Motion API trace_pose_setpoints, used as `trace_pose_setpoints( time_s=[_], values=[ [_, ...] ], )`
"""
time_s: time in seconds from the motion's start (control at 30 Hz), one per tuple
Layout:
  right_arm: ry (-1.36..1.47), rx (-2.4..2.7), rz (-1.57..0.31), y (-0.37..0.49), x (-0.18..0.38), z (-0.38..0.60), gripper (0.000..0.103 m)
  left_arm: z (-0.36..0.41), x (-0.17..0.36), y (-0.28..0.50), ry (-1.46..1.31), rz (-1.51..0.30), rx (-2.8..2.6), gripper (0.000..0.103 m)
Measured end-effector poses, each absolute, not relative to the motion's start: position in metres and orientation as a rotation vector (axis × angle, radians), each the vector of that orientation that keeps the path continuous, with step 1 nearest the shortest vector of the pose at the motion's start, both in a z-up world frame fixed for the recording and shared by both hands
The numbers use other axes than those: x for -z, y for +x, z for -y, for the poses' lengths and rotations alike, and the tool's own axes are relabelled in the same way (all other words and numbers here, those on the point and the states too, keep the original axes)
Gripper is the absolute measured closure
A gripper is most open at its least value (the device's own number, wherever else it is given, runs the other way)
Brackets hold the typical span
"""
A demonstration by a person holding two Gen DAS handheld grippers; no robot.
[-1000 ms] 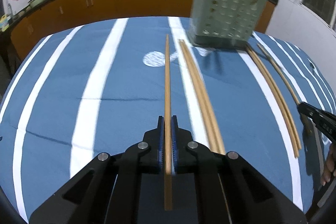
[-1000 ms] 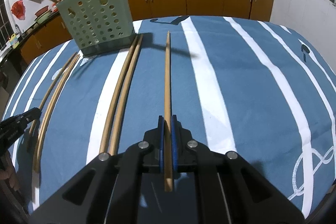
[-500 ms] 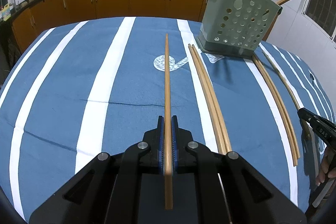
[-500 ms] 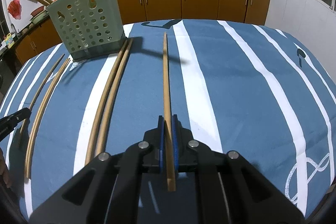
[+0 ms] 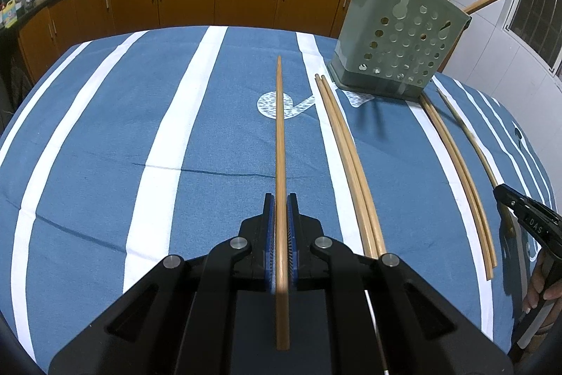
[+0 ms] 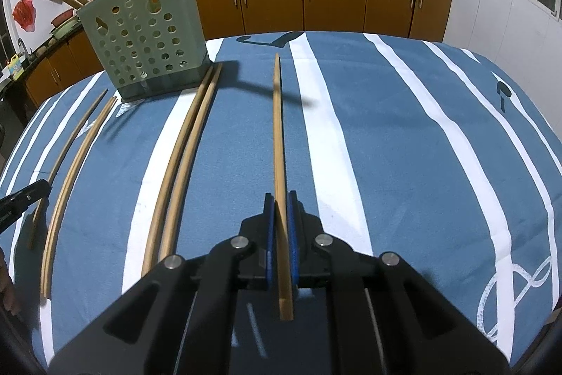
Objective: Organize utensils
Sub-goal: 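Close the right tool on a third chopstick while the left tool grasps another, then lift the right tool's chopstick toward the holder while the left tool carries its chopstick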
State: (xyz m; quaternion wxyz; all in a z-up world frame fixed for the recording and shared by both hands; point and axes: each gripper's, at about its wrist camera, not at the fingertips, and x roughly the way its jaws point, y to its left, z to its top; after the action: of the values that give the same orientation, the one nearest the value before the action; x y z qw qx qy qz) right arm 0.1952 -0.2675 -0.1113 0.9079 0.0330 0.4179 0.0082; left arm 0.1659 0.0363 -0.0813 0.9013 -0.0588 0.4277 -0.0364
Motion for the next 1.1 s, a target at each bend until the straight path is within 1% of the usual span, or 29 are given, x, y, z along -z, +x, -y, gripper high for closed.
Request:
trace_pose_setpoints(
  time_s=[0.4,0.57,0.9,1.0,1.1],
  values=[
    [0.080,-0.023,-0.863,0.195,0.111,0.268,0.093,-0.037,0.081,0.166,-0.127,-0.884,0.078,0.094],
    [0.053,-0.028,-0.864,0.190,0.111,0.267,0.093,-0.031,0.081,0.157,-0.058,-0.889,0.077,0.094],
    [0.064,-0.029,-0.869,0.187,0.110,0.270,0.095,-0.026,0.081,0.147,-0.030,-0.888,0.085,0.095],
    [0.084,-0.035,-0.835,0.183,0.099,0.274,0.095,-0.026,0.073,0.146,-0.028,-0.873,0.087,0.095],
    [0.087,-0.035,-0.764,0.178,0.076,0.277,0.095,-0.028,0.050,0.143,-0.035,-0.811,0.092,0.095]
  ],
)
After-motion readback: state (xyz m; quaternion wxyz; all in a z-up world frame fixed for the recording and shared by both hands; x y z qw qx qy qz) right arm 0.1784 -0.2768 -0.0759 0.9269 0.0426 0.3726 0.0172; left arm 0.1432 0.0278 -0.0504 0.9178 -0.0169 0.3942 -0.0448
